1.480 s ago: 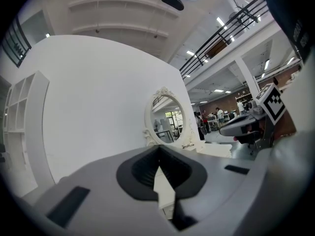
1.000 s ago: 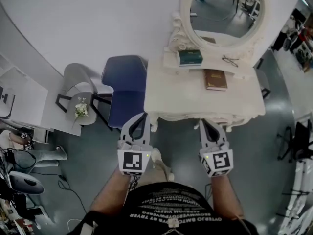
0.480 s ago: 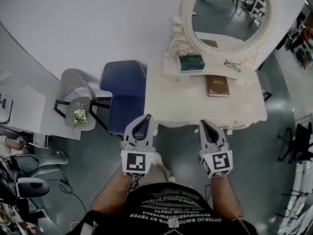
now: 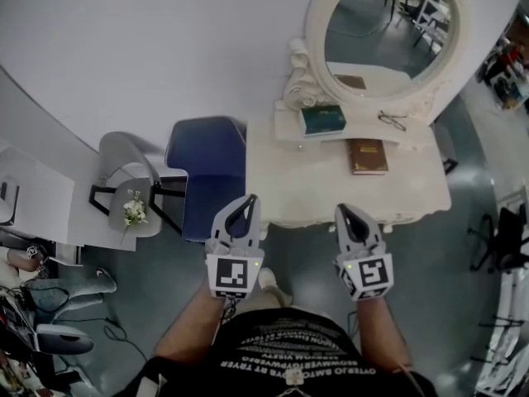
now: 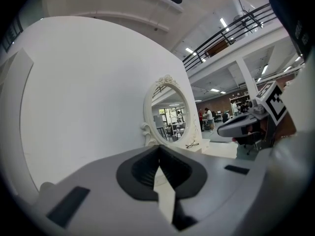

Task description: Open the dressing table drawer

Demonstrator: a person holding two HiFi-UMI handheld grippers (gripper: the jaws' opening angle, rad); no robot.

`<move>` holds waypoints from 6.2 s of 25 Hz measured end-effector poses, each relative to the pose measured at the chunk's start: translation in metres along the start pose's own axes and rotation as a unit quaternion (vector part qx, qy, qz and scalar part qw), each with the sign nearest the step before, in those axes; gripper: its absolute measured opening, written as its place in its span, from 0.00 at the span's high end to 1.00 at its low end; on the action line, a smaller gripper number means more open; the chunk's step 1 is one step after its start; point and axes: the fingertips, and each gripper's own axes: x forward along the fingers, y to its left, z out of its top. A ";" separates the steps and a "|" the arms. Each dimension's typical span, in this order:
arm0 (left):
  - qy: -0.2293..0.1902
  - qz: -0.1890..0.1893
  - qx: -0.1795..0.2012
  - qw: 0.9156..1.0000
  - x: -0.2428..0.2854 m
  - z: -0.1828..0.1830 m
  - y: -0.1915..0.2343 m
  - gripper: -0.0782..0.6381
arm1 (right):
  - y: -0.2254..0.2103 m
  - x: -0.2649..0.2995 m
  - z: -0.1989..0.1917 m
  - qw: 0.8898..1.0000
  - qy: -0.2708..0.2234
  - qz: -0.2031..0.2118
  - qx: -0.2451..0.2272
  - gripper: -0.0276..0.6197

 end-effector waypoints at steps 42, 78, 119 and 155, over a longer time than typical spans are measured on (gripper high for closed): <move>0.071 0.022 -0.029 0.997 0.171 -0.034 0.016 0.88 | -0.113 0.141 0.005 0.998 0.012 0.062 -0.006 0.95; 0.179 0.003 -0.080 0.981 0.294 -0.167 -0.032 0.88 | -0.173 0.209 -0.048 0.997 0.028 0.078 0.014 0.95; 0.298 -0.007 -0.131 0.945 0.371 -0.301 -0.075 0.71 | -0.192 0.231 -0.092 0.992 0.067 0.100 0.030 0.95; 0.337 0.016 -0.125 0.933 0.373 -0.315 -0.074 0.77 | -0.190 0.216 -0.087 0.993 0.070 0.091 0.035 0.95</move>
